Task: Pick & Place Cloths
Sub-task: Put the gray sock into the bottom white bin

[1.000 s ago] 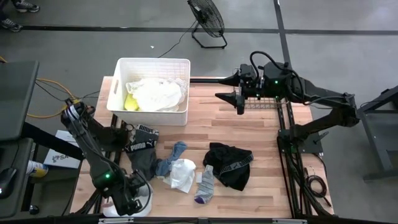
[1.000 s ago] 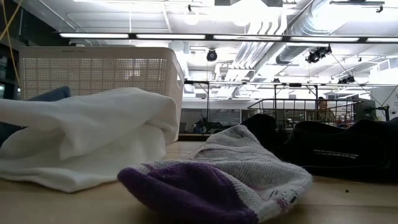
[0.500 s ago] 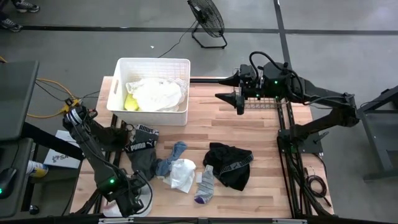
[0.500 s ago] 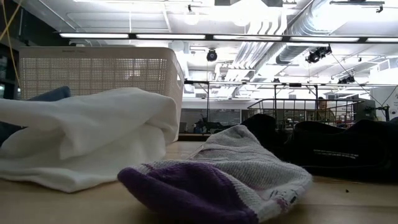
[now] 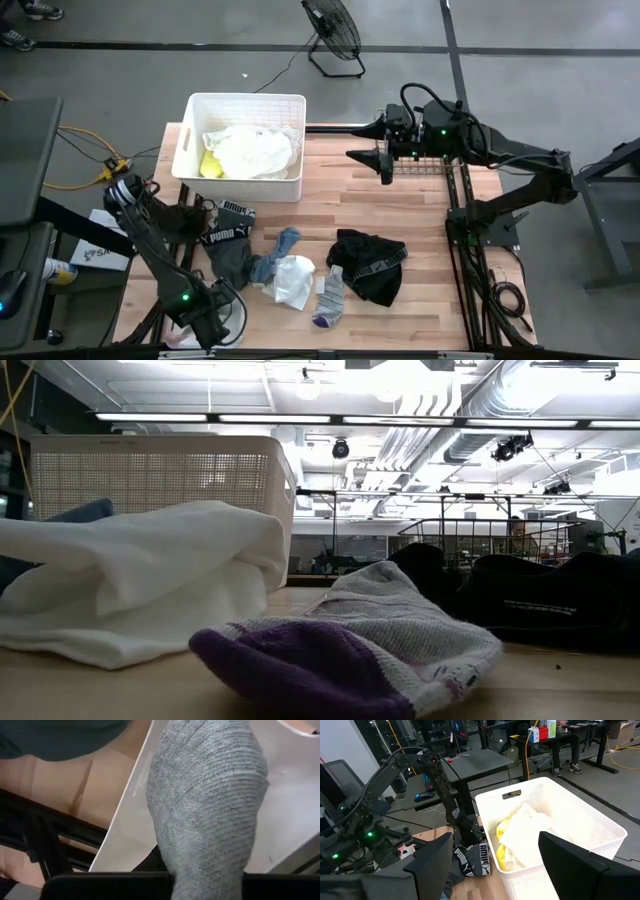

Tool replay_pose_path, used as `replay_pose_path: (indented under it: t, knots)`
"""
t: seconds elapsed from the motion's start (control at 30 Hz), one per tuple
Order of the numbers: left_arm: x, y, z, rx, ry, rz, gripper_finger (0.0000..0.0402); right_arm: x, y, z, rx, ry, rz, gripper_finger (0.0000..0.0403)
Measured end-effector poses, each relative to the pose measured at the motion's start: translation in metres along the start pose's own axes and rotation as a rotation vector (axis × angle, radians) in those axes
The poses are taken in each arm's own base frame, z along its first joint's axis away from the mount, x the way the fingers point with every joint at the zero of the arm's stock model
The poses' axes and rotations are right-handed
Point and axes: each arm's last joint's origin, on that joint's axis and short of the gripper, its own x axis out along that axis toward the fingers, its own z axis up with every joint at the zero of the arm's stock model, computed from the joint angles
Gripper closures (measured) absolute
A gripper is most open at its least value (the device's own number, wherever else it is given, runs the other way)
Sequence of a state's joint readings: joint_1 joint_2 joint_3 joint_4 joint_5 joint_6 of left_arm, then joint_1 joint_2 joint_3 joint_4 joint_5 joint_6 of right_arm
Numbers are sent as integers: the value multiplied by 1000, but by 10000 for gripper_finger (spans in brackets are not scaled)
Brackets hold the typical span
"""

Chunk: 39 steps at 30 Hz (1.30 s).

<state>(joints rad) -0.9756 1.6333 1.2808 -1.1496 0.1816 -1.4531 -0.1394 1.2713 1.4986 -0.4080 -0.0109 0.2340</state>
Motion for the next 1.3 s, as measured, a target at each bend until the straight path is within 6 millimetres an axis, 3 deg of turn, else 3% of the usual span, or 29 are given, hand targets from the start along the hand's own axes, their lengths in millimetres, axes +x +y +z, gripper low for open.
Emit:
replay_pose_path:
  t: [0.5,0.83,1.3]
  knots:
    - [34,-18,8,76,25,41,396,0,0,0,5,0,0,117]
    - [44,-25,10,82,31,26,392,0,0,0,8,5,17,117]
    - [36,-21,6,86,51,26,238,0,1,0,8,5,19,117]
